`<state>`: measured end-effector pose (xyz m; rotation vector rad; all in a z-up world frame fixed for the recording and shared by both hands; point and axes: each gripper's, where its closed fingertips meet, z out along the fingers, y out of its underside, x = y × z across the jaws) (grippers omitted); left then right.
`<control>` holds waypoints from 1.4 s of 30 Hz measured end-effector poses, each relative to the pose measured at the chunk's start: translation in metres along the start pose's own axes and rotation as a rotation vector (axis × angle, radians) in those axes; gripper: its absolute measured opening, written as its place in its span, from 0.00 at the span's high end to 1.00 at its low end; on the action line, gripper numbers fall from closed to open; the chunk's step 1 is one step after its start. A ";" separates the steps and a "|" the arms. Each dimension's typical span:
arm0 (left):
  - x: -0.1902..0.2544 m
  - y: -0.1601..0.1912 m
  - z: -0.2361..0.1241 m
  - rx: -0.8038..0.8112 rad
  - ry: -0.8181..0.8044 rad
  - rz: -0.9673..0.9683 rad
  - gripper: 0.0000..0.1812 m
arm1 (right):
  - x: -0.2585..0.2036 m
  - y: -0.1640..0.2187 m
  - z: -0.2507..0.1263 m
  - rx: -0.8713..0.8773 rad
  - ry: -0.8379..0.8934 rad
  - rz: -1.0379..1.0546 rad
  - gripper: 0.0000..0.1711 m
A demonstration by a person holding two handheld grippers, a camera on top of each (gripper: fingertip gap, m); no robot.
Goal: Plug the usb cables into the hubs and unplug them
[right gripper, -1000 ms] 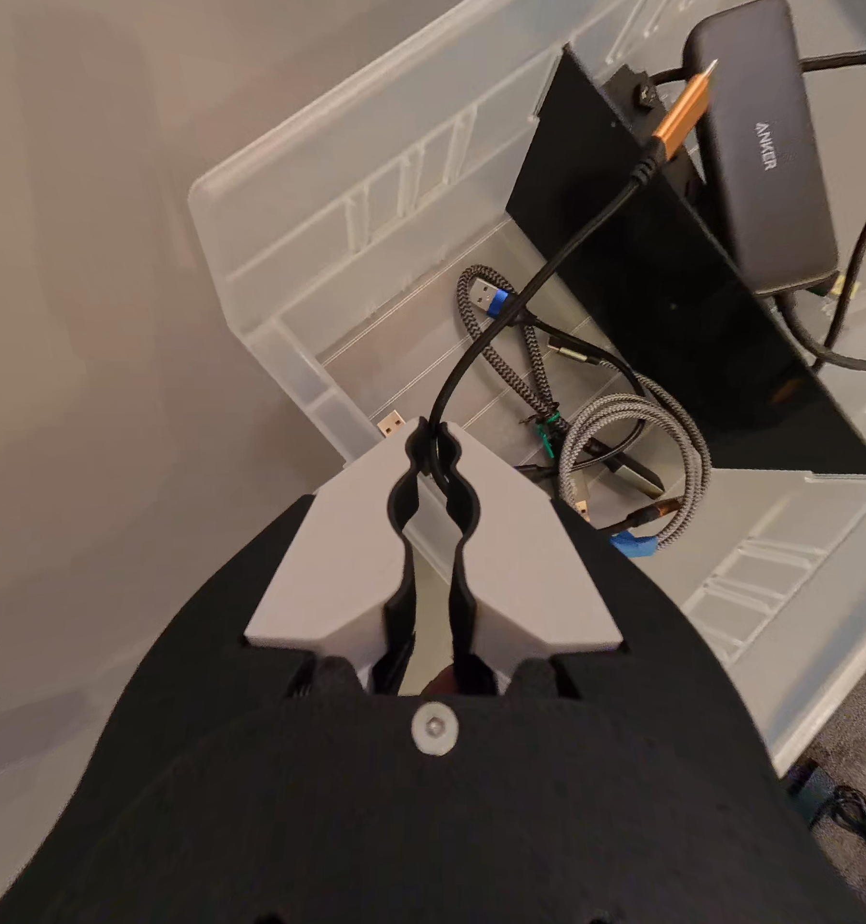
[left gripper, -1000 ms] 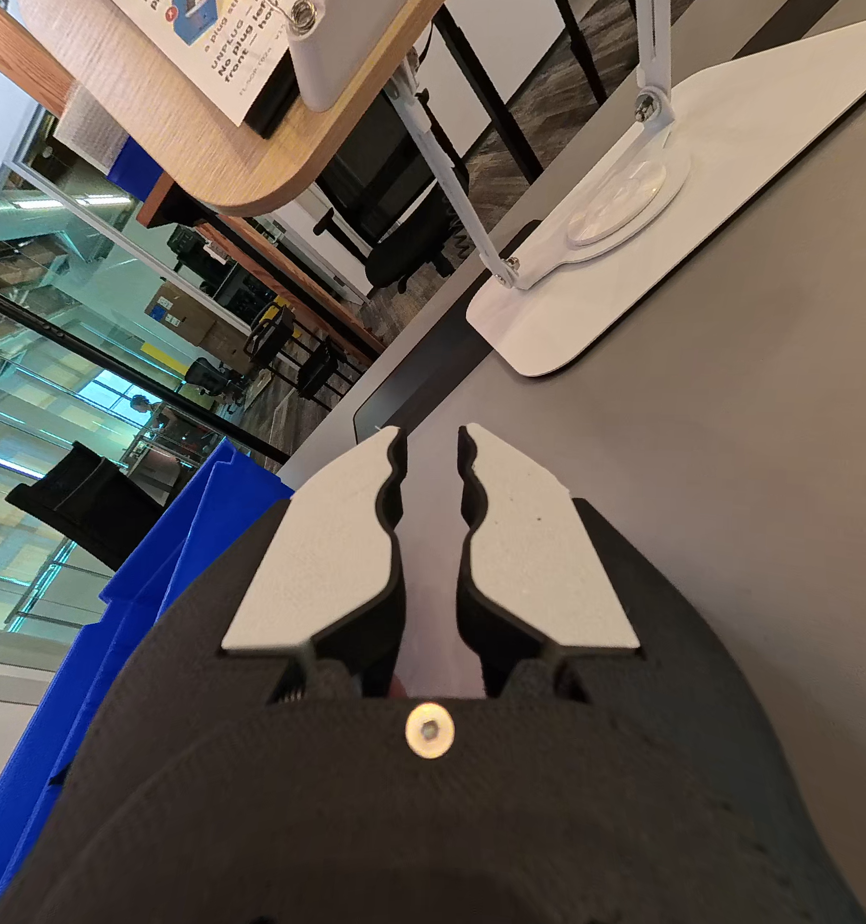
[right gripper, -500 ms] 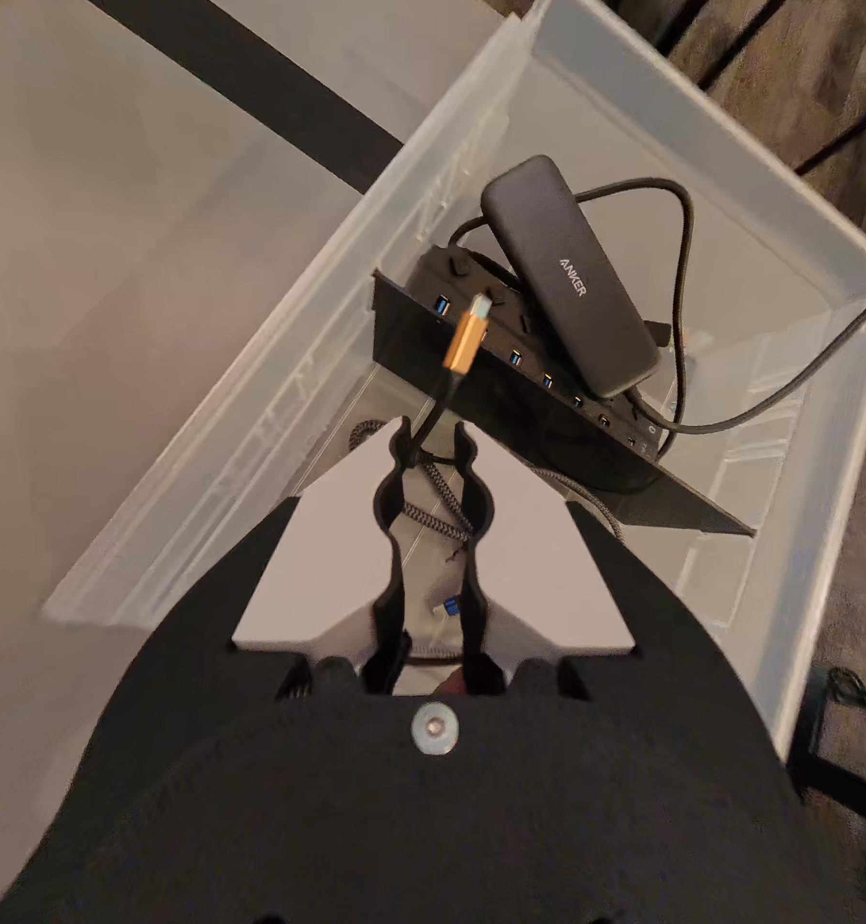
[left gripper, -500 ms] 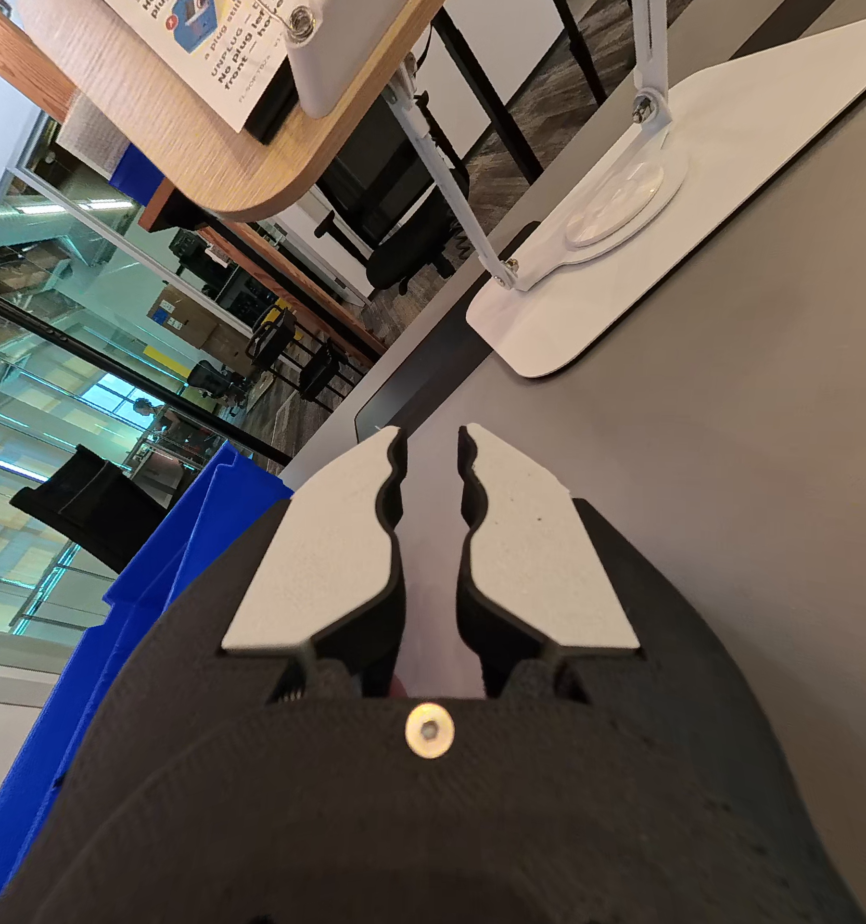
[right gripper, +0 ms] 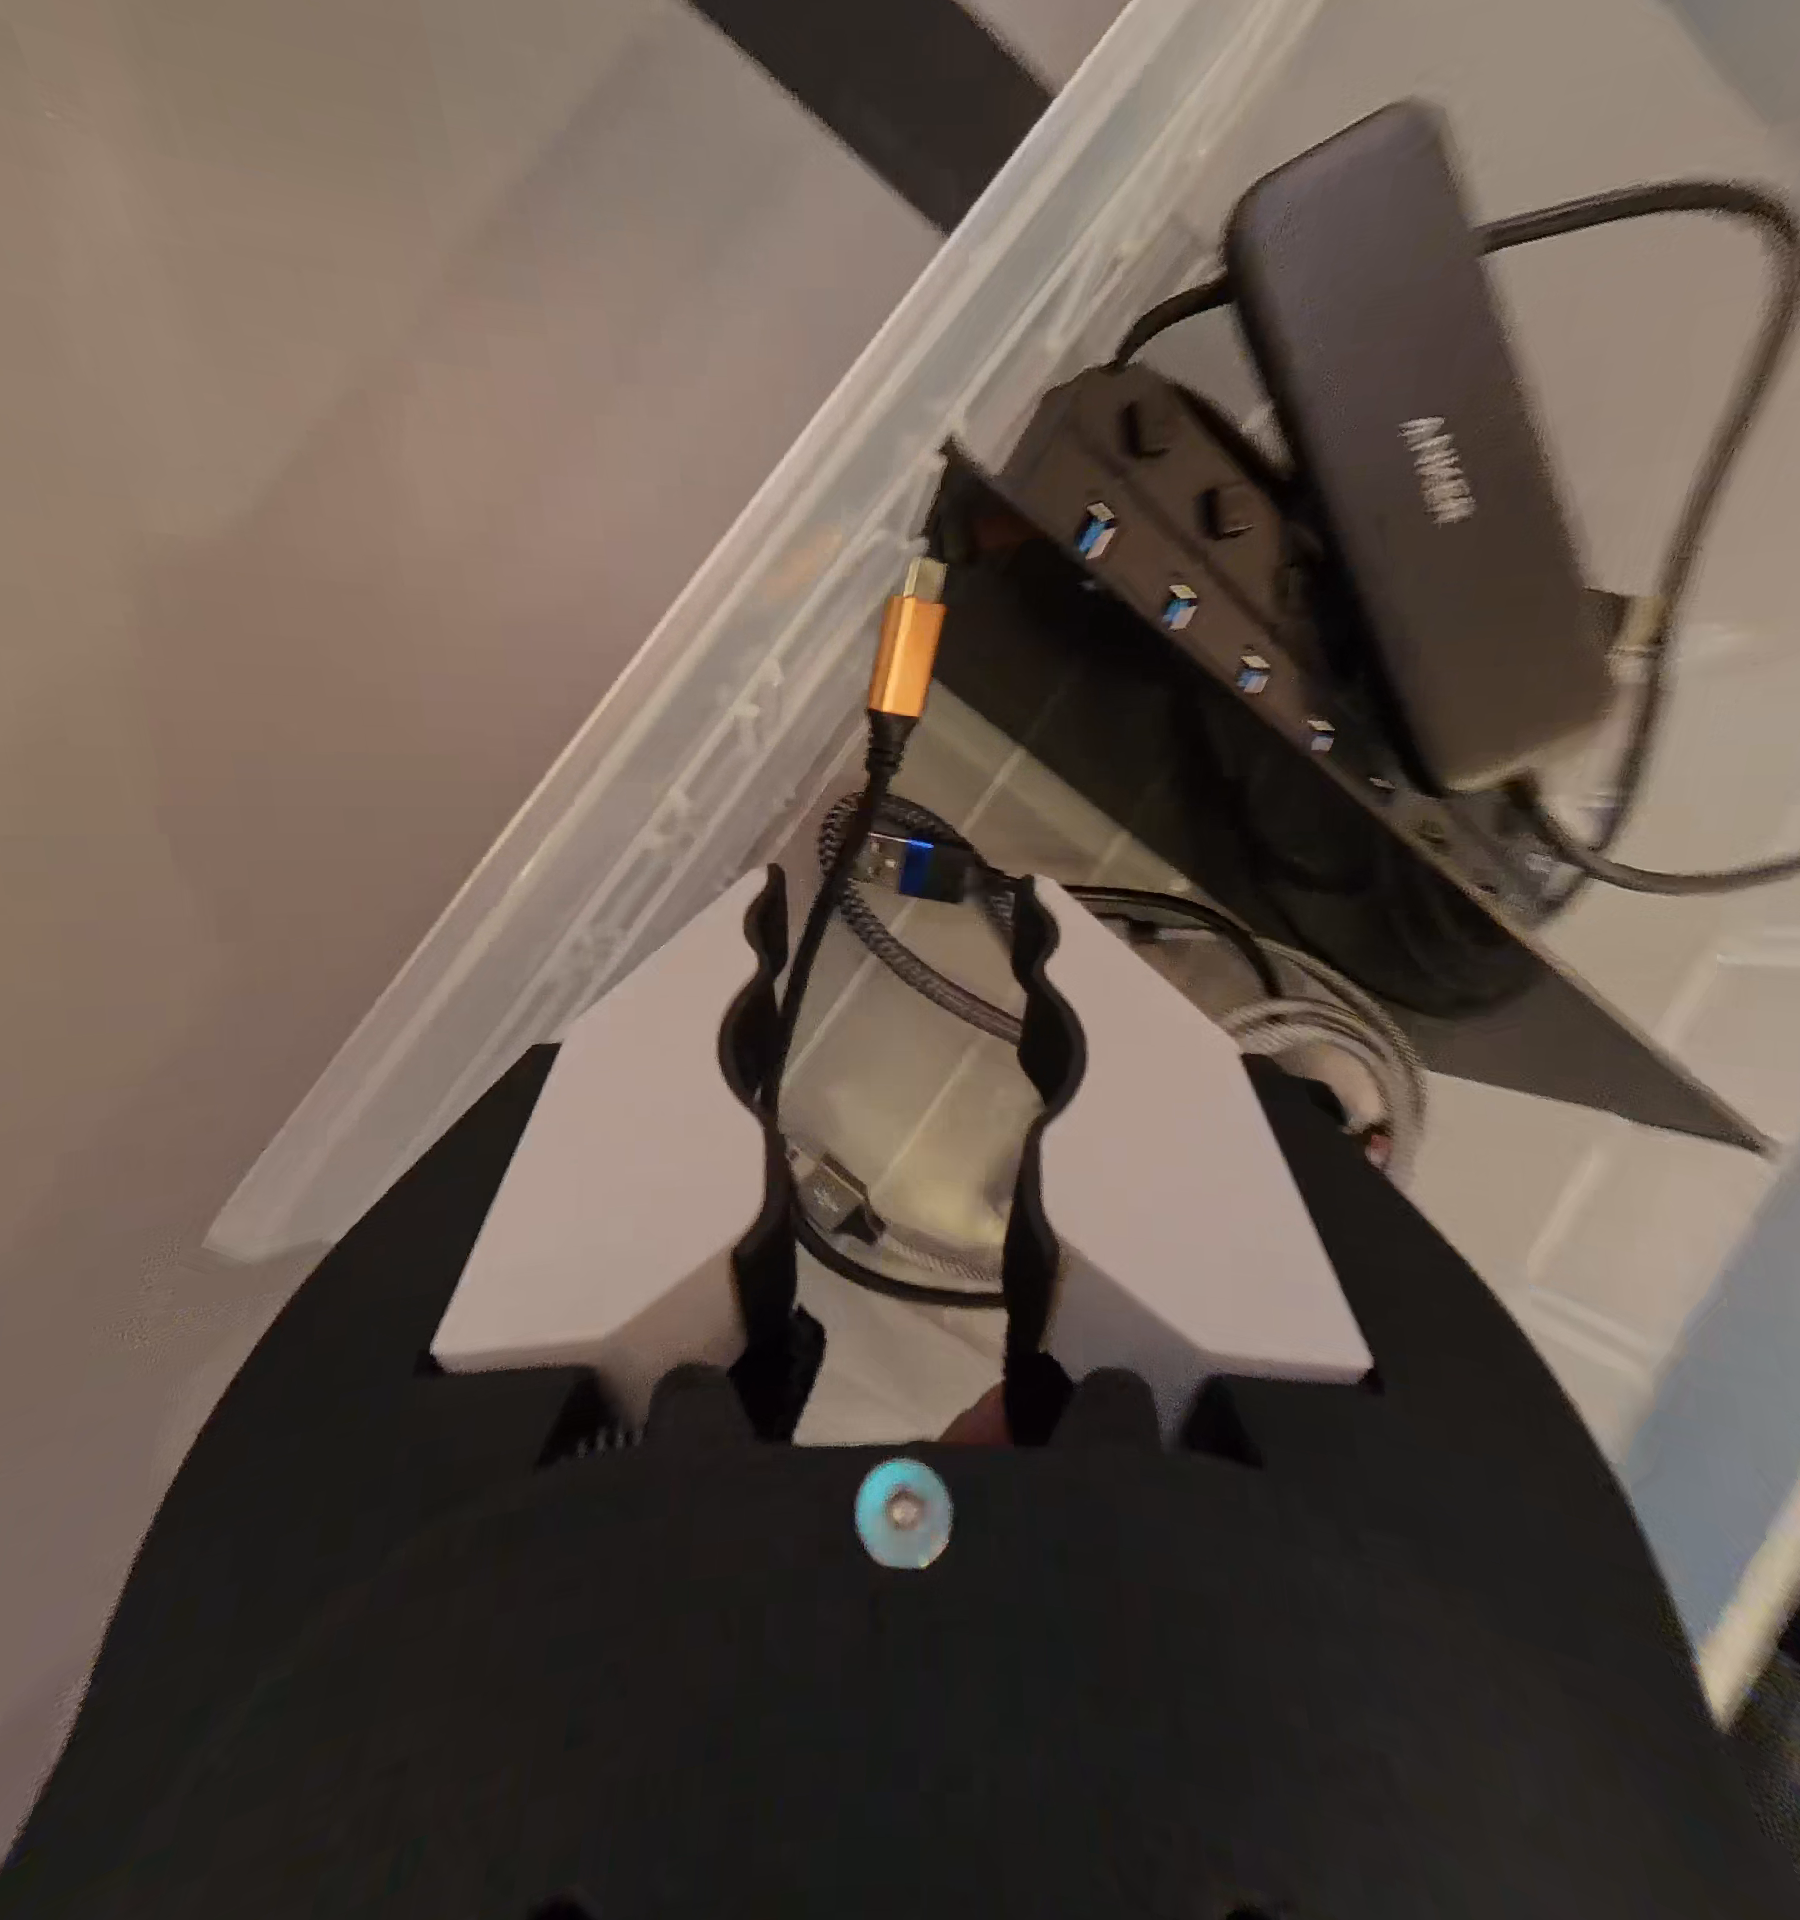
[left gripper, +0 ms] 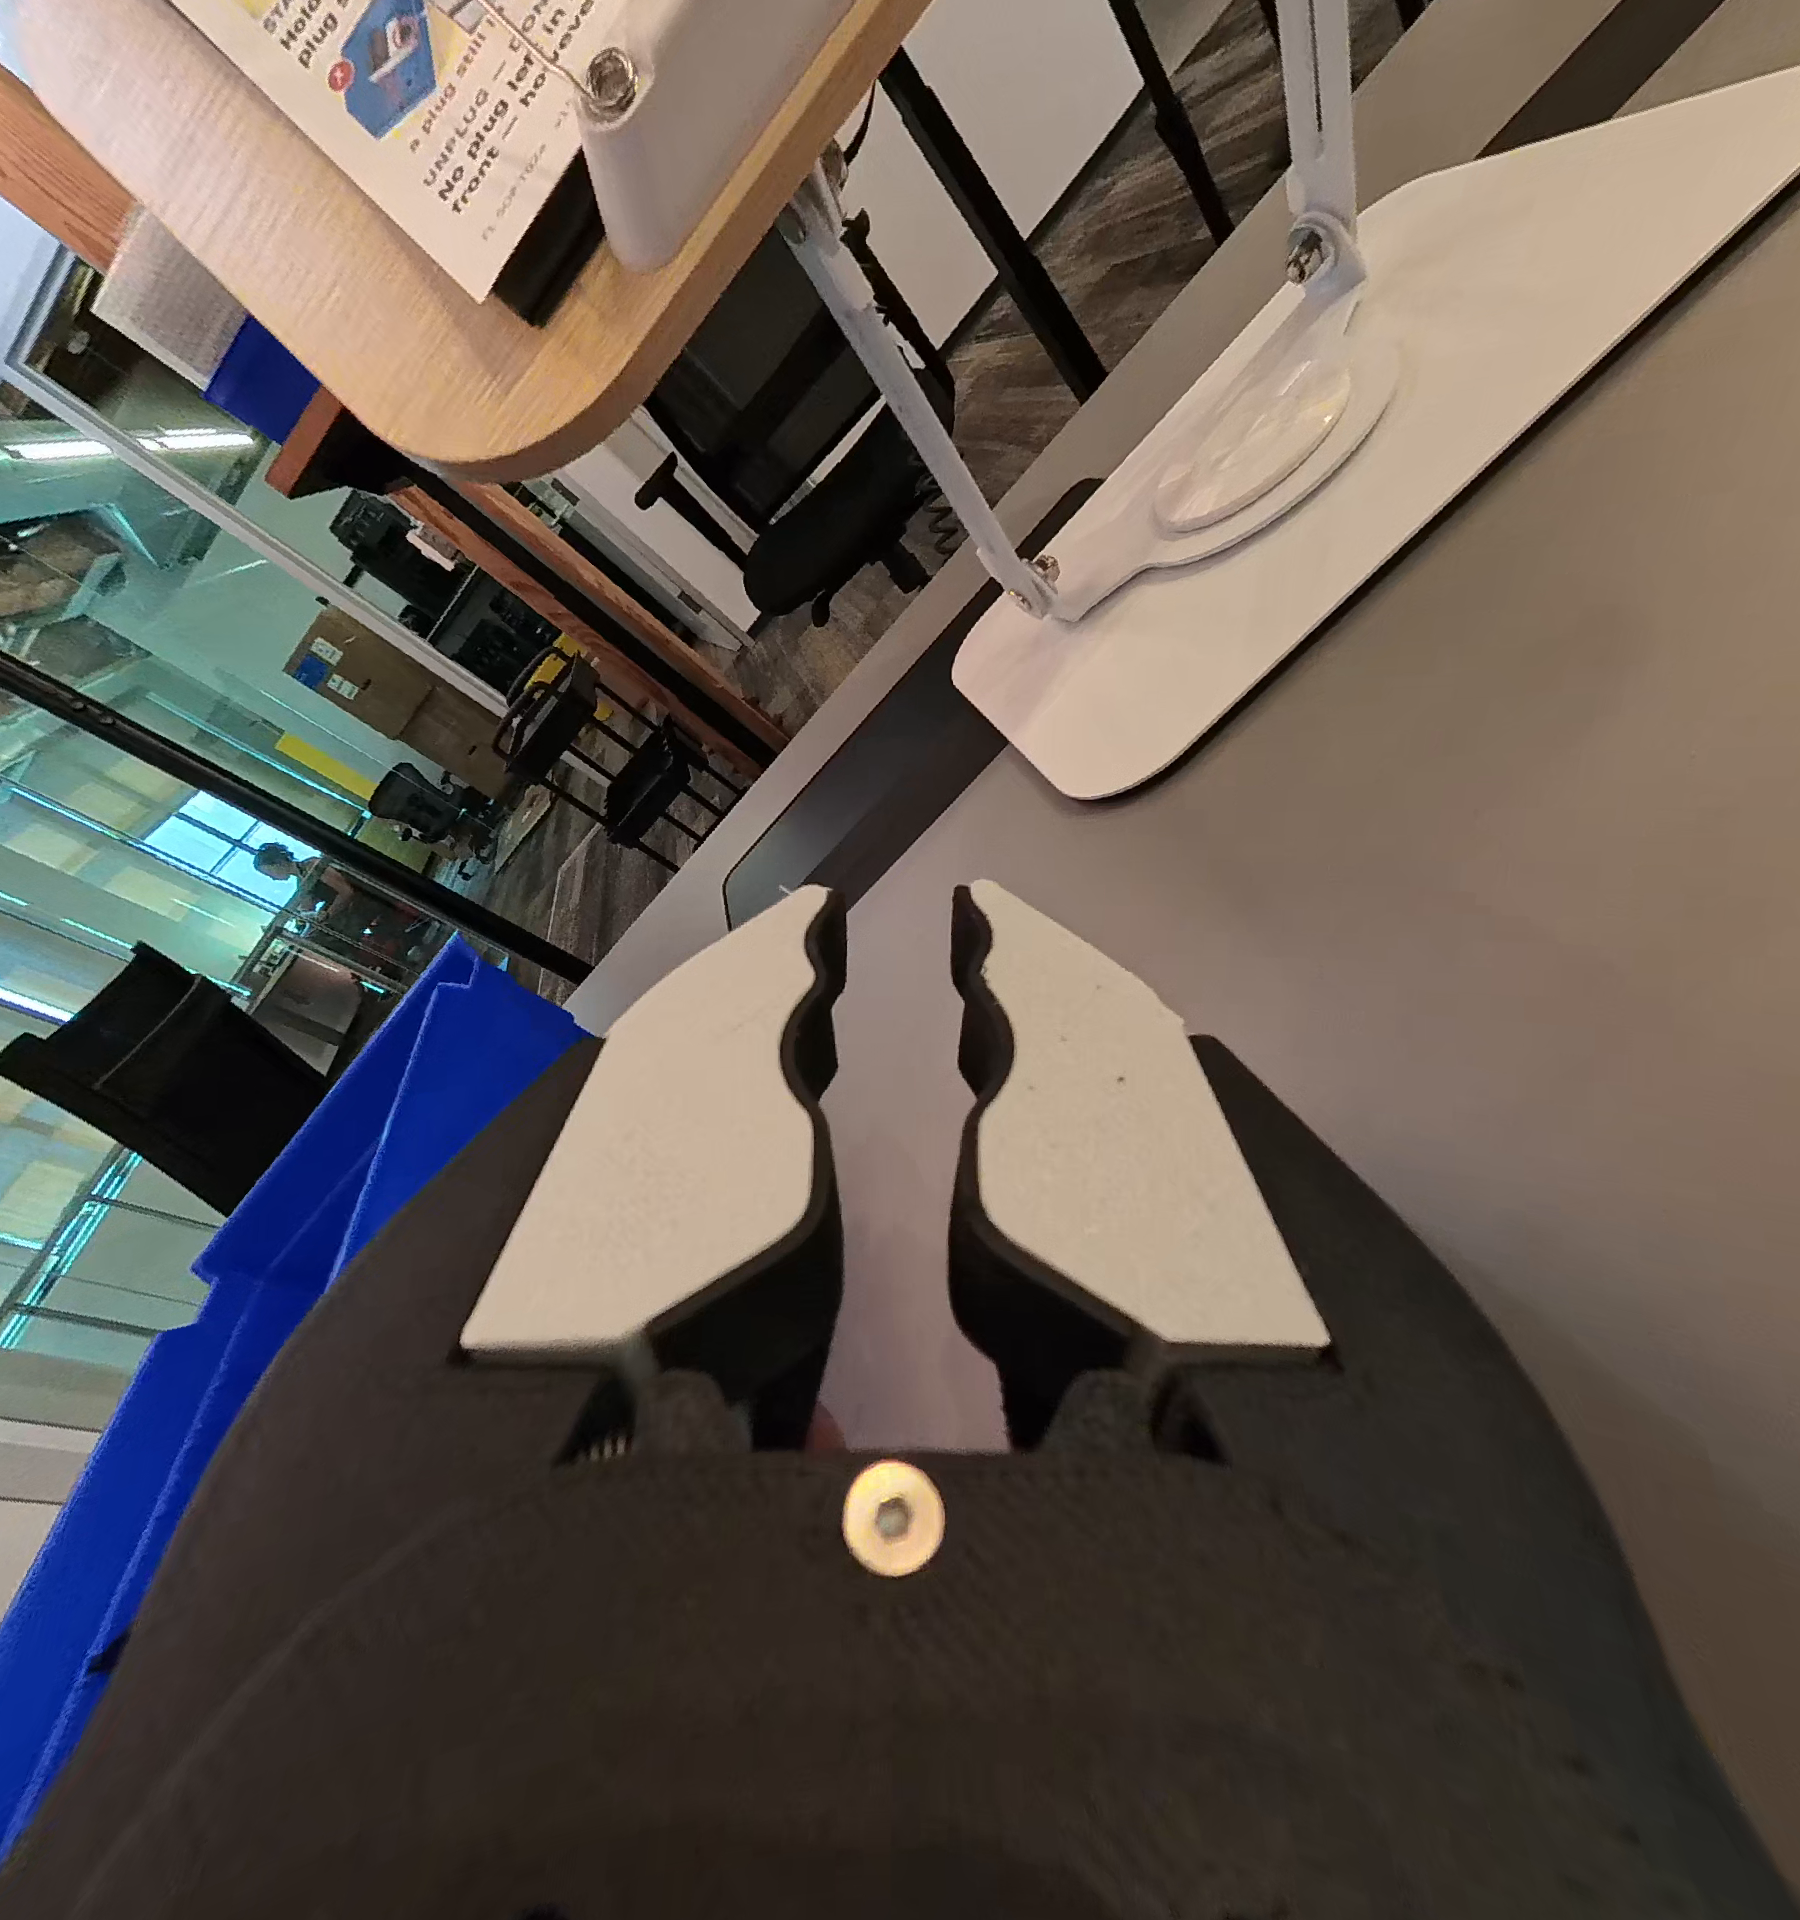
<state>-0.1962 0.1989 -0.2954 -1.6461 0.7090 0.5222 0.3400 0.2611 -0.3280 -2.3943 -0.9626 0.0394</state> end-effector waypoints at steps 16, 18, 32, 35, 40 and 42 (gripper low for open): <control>0.001 -0.011 -0.005 0.038 0.007 -0.006 0.90 | -0.162 -0.223 -0.191 0.897 0.214 -0.188 0.86; -0.001 -0.011 -0.006 0.041 0.004 -0.013 0.90 | -0.186 -0.246 -0.185 0.986 0.177 -0.166 0.88; 0.003 -0.011 -0.003 0.049 0.051 -0.050 0.90 | -0.225 -0.235 -0.026 0.944 0.128 -0.131 0.90; 0.006 -0.012 -0.003 0.050 0.061 -0.043 0.90 | -0.220 -0.231 -0.011 0.899 0.155 -0.121 0.90; 0.006 -0.012 -0.003 0.050 0.064 -0.044 0.90 | -0.209 -0.225 -0.001 0.819 0.267 -0.124 0.88; 0.006 -0.012 -0.004 0.052 0.064 -0.043 0.90 | -0.209 -0.224 0.001 0.800 0.281 -0.132 0.87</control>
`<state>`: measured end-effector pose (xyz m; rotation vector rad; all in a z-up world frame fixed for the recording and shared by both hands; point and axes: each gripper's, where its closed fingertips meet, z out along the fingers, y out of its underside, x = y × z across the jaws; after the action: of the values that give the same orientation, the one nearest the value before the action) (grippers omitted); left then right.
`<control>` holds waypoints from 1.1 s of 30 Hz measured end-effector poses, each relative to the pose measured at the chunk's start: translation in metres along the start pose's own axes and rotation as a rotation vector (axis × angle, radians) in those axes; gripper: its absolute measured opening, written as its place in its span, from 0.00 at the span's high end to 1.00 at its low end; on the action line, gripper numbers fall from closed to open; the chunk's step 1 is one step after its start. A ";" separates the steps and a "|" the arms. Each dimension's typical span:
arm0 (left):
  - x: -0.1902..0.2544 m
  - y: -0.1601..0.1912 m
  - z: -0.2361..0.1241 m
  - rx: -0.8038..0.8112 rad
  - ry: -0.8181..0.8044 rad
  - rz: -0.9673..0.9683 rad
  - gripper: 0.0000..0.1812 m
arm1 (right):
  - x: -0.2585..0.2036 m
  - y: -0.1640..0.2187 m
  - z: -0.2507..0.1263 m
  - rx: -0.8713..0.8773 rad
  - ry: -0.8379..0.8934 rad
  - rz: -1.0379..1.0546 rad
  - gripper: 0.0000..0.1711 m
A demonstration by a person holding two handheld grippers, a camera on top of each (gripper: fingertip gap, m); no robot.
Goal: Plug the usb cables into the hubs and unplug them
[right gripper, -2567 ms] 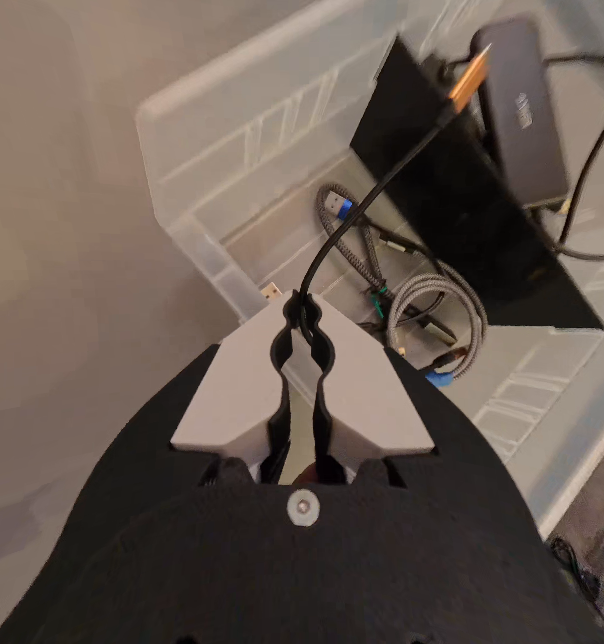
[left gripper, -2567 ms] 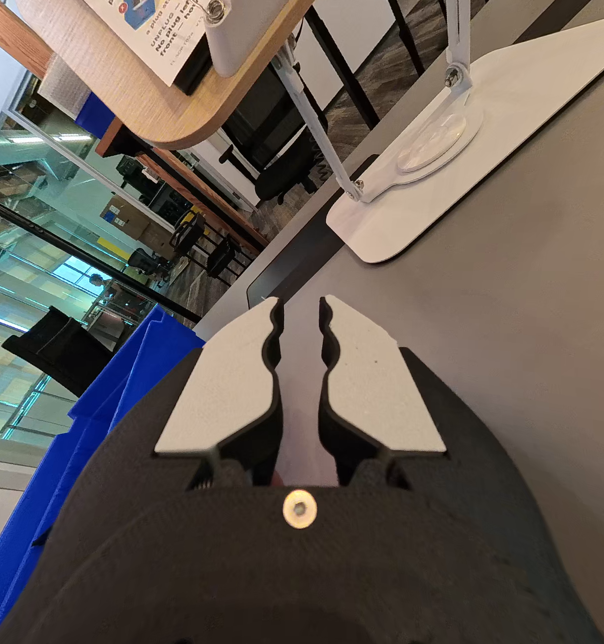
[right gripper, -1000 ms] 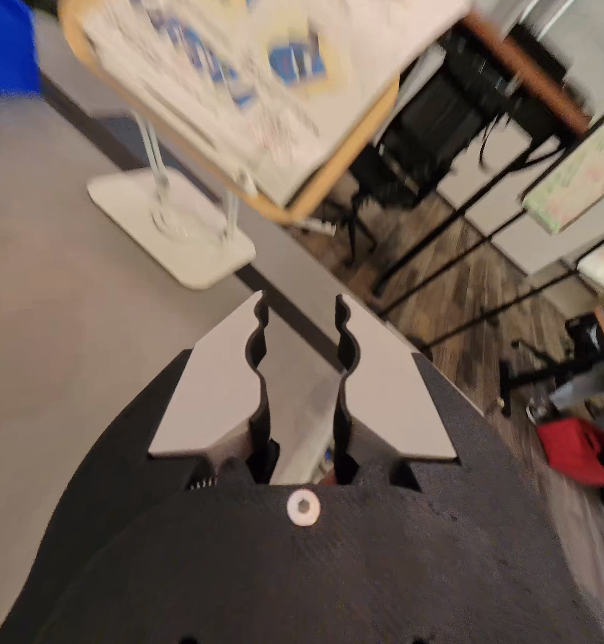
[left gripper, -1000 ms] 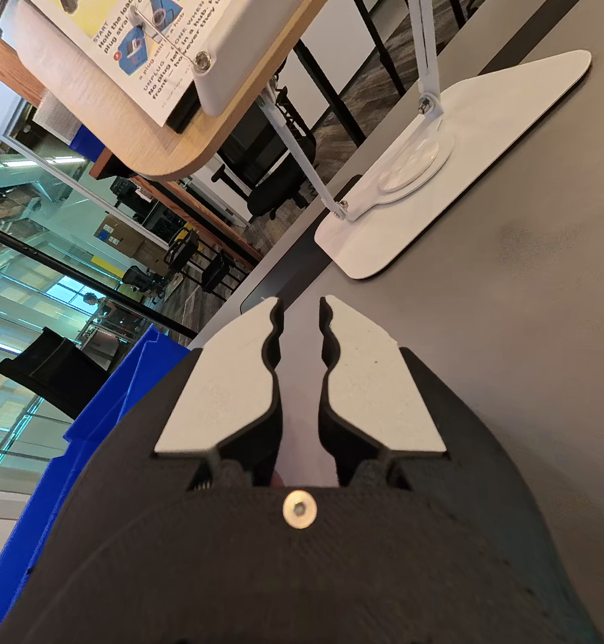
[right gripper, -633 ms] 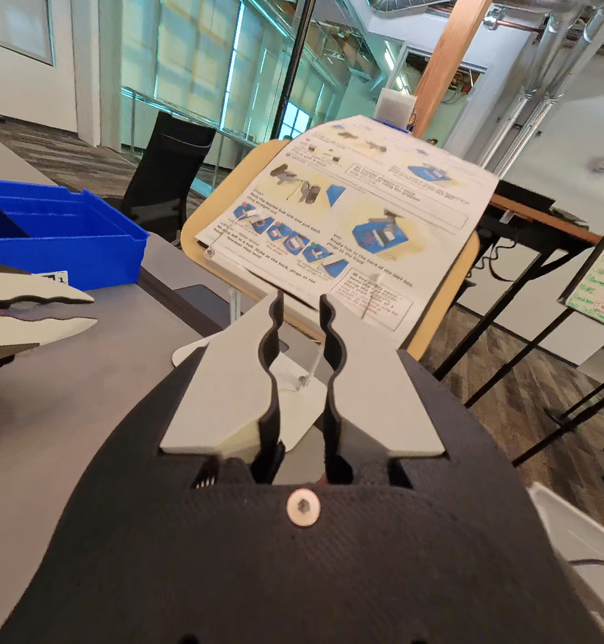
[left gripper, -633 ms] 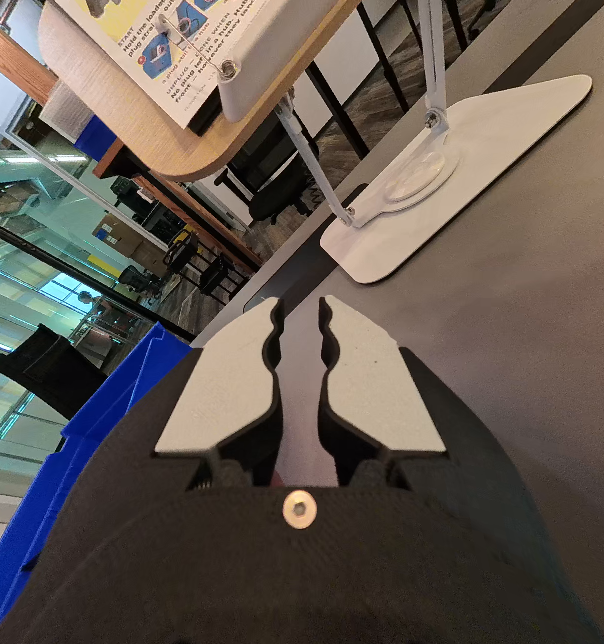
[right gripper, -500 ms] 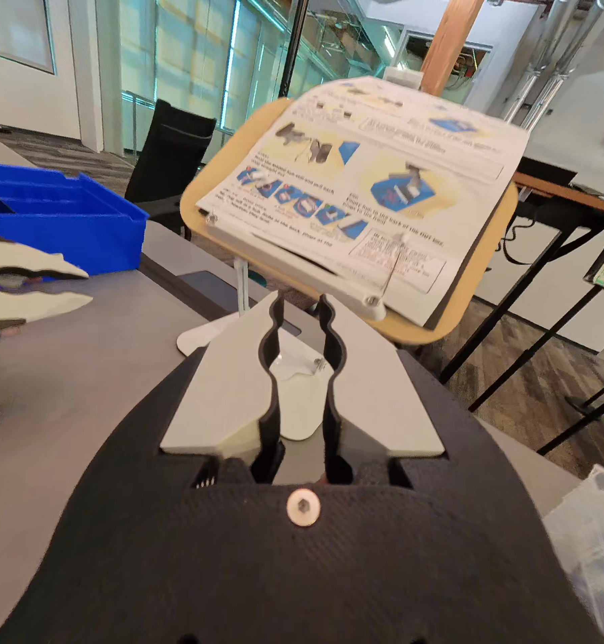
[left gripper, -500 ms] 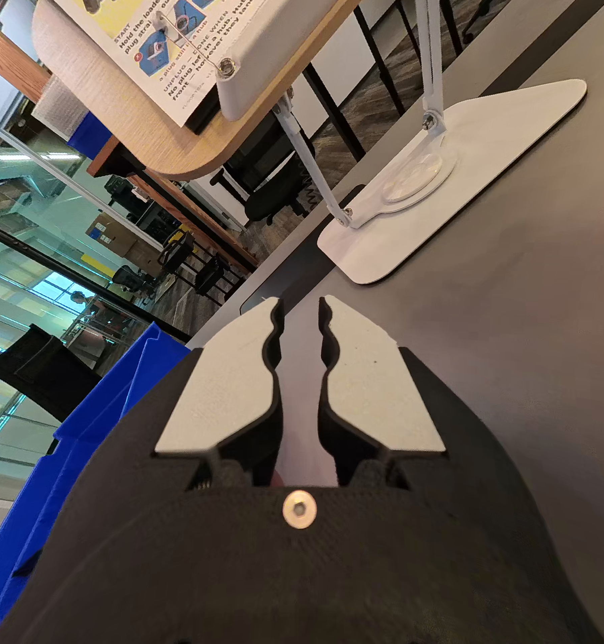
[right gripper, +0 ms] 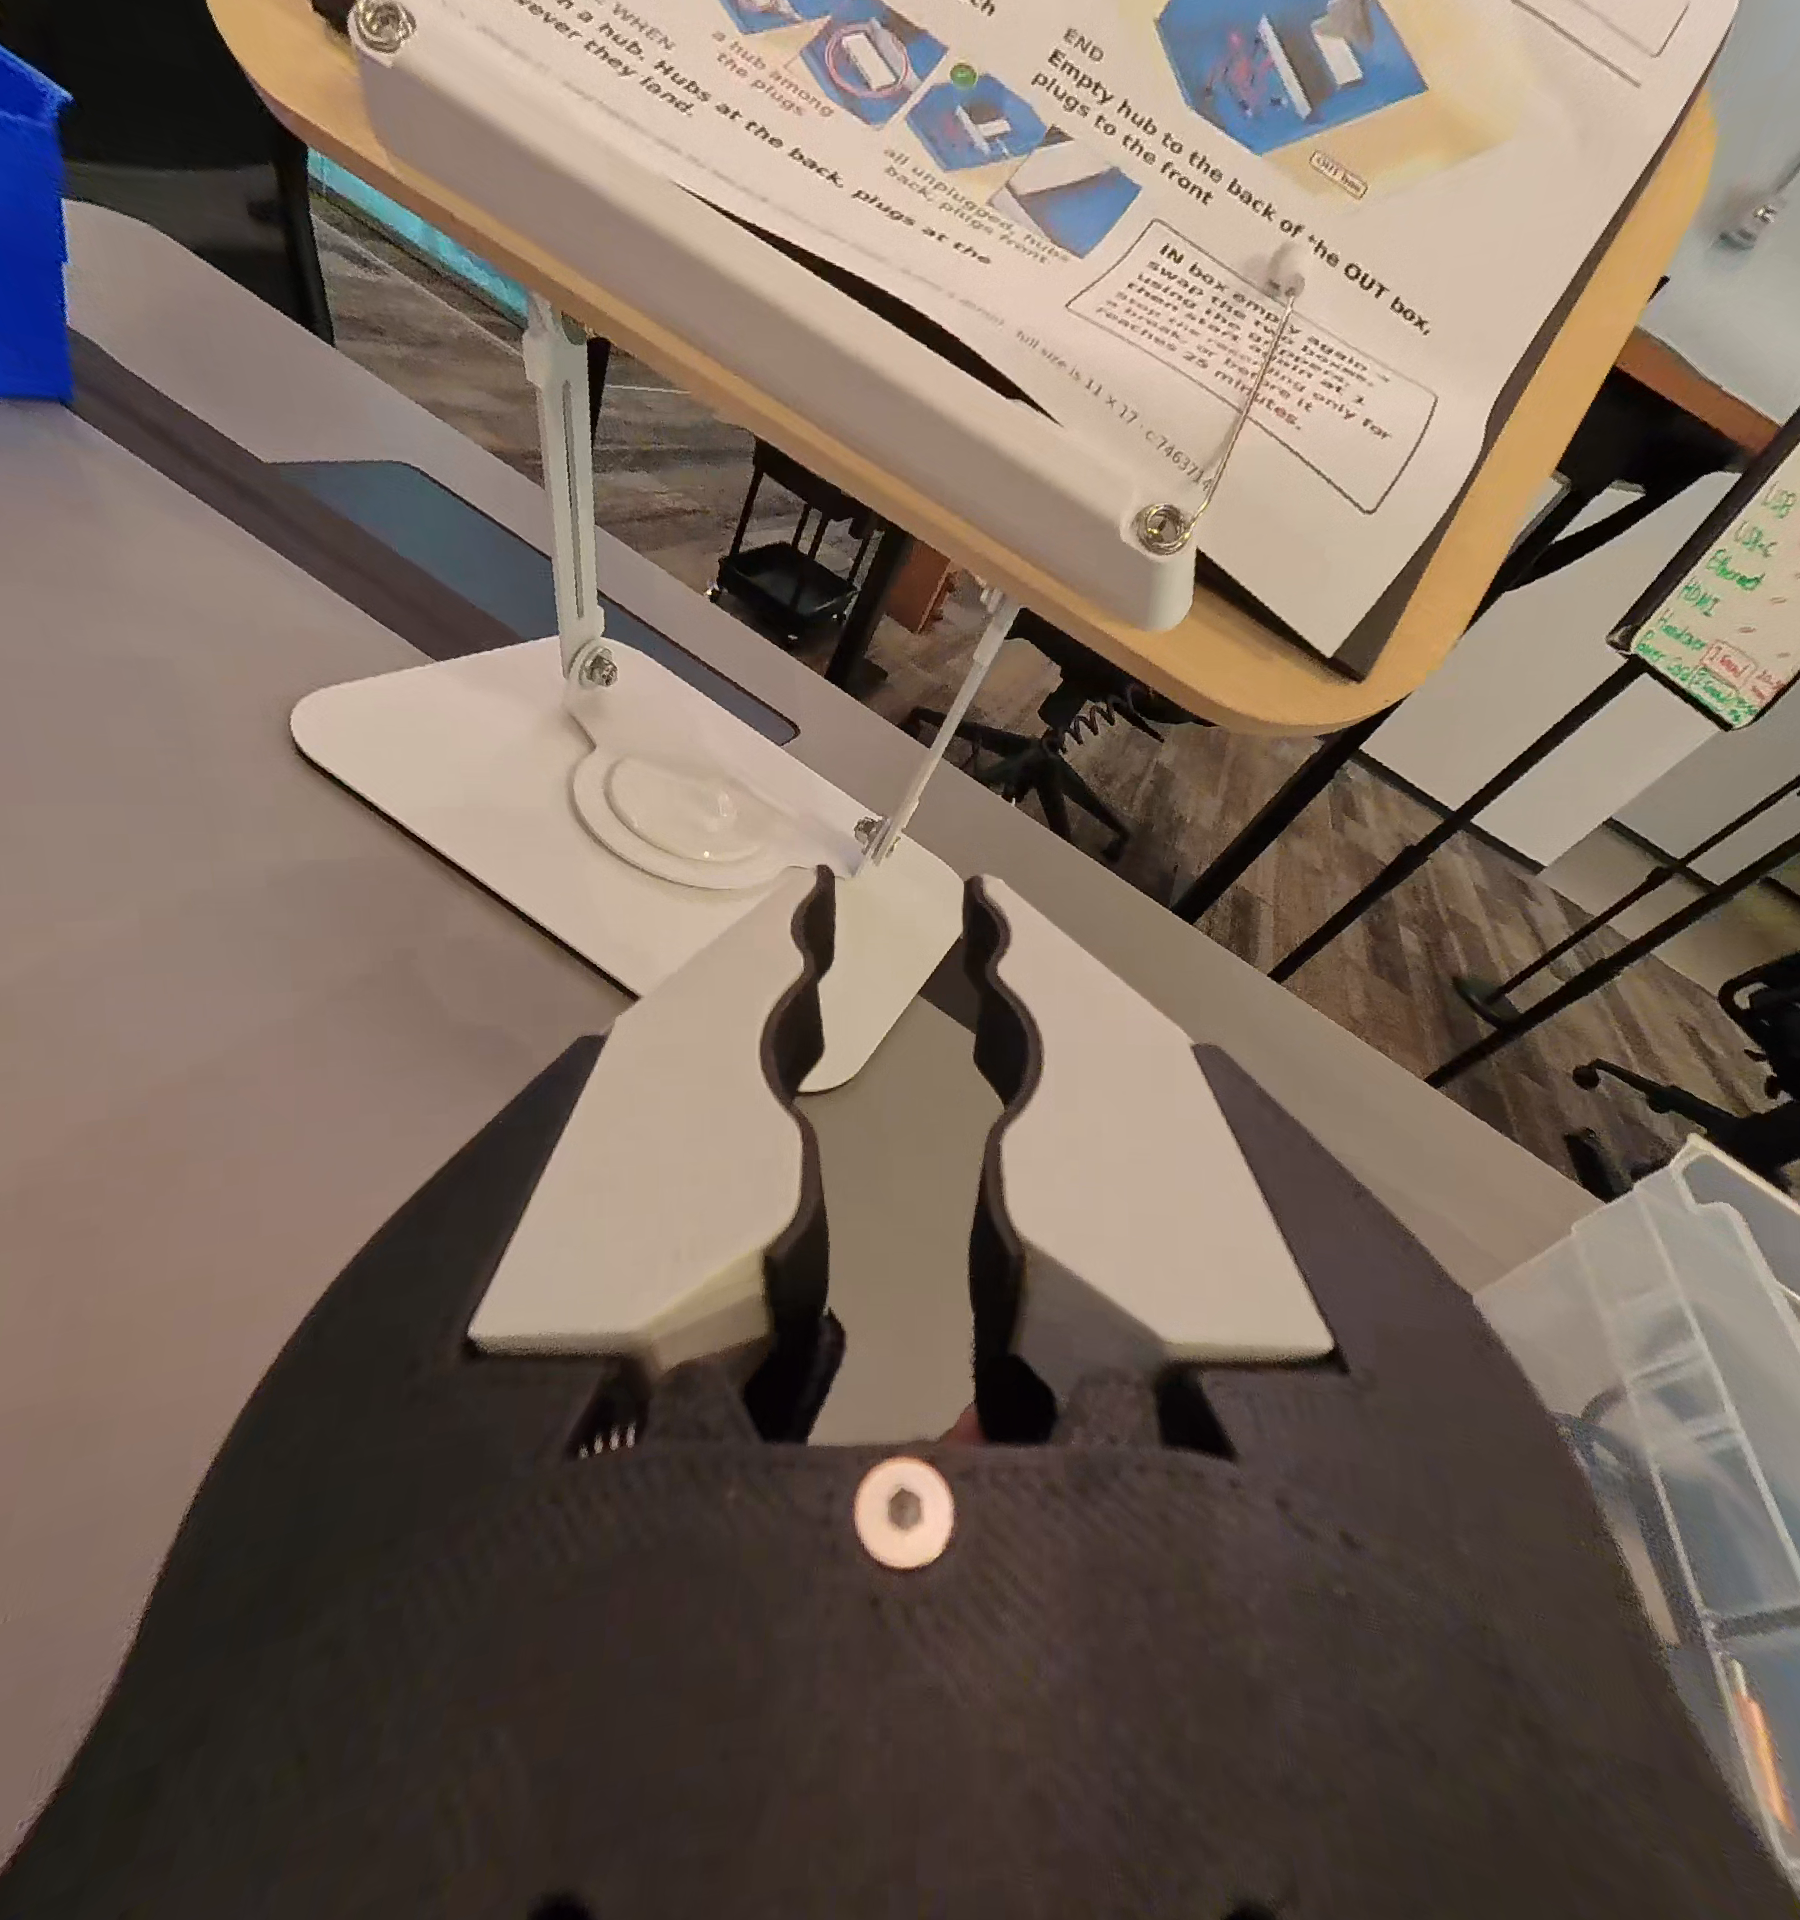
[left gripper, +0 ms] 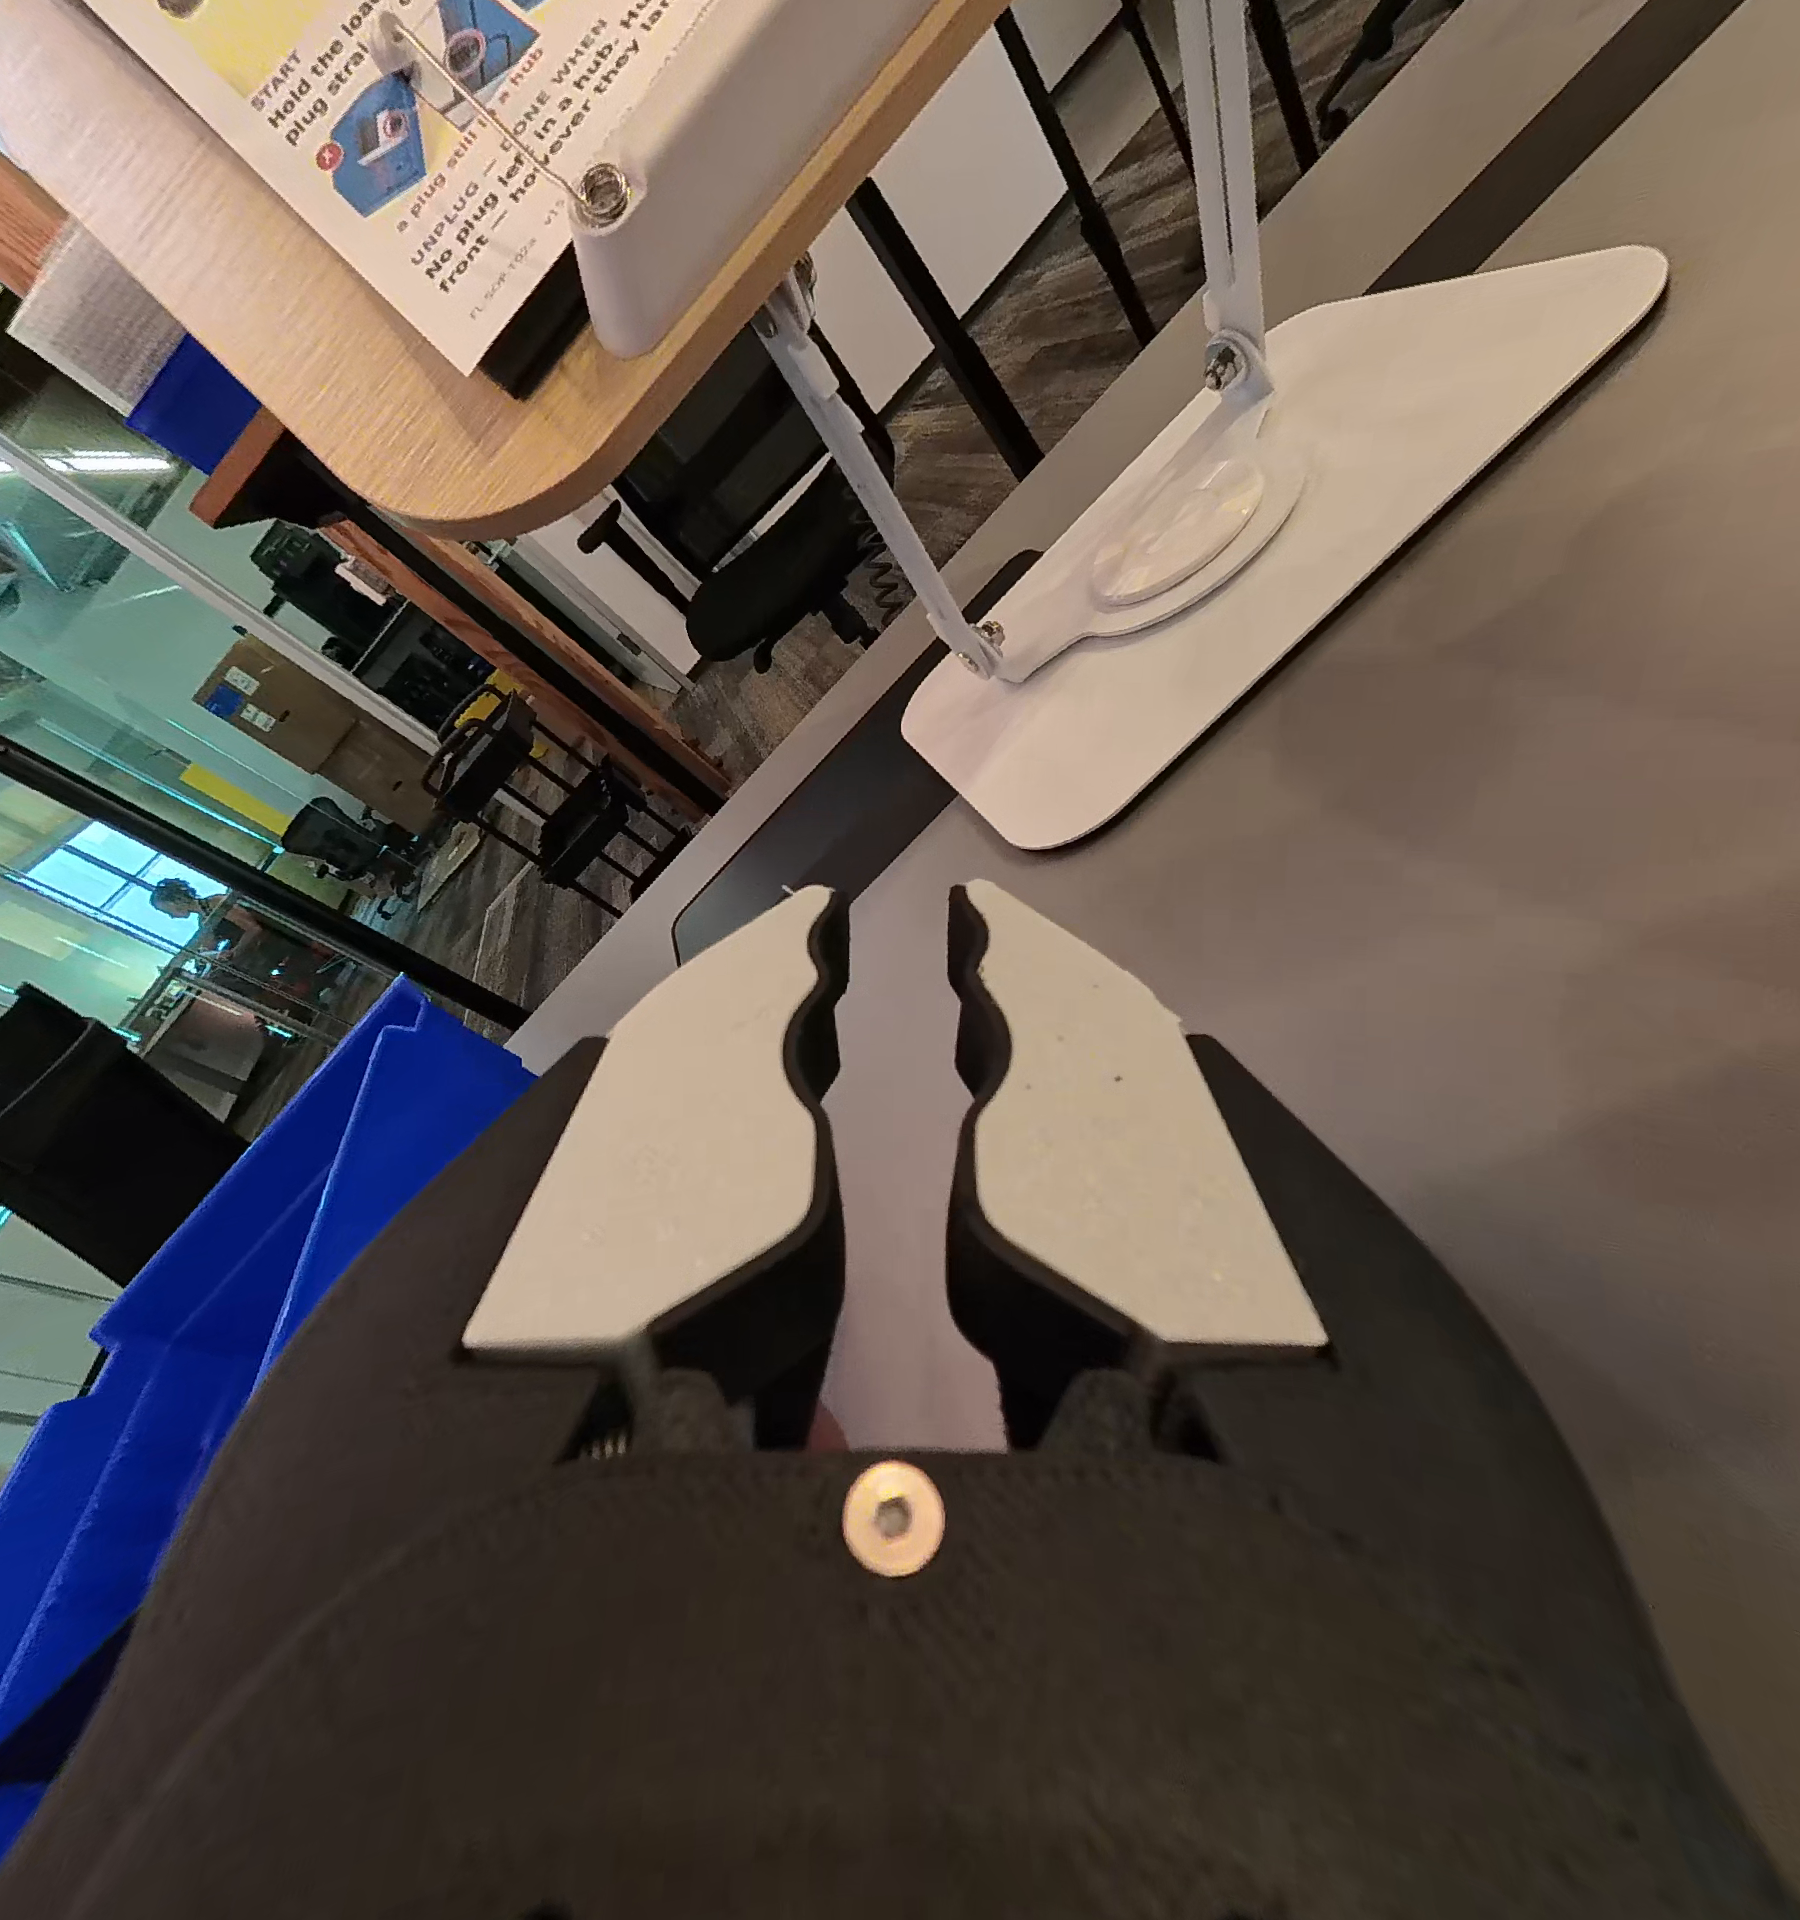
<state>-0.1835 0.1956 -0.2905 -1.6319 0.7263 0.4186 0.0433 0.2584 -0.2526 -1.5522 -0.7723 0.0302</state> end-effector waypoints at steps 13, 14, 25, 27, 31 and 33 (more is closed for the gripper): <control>0.002 0.000 -0.001 0.001 0.003 0.007 0.90 | -0.002 0.003 0.000 -0.013 -0.017 0.011 0.86; 0.002 0.000 -0.001 0.001 0.003 0.008 0.90 | -0.002 0.003 0.000 -0.016 -0.017 0.009 0.86; -0.032 -0.036 -0.022 0.140 -0.118 0.020 0.87 | 0.030 -0.067 -0.029 0.110 0.016 0.007 0.78; -0.049 -0.045 -0.031 0.146 -0.147 -0.023 0.84 | 0.046 -0.090 -0.046 0.142 0.030 -0.002 0.74; -0.078 -0.058 -0.053 0.157 -0.168 -0.060 0.77 | 0.101 -0.114 -0.094 0.153 0.113 -0.076 0.68; -0.100 -0.056 -0.070 0.151 -0.195 -0.055 0.74 | 0.142 -0.110 -0.124 0.144 0.188 -0.090 0.66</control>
<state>-0.2288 0.1530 -0.1717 -1.4430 0.5518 0.4651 0.1604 0.2108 -0.0742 -1.3612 -0.6752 -0.1229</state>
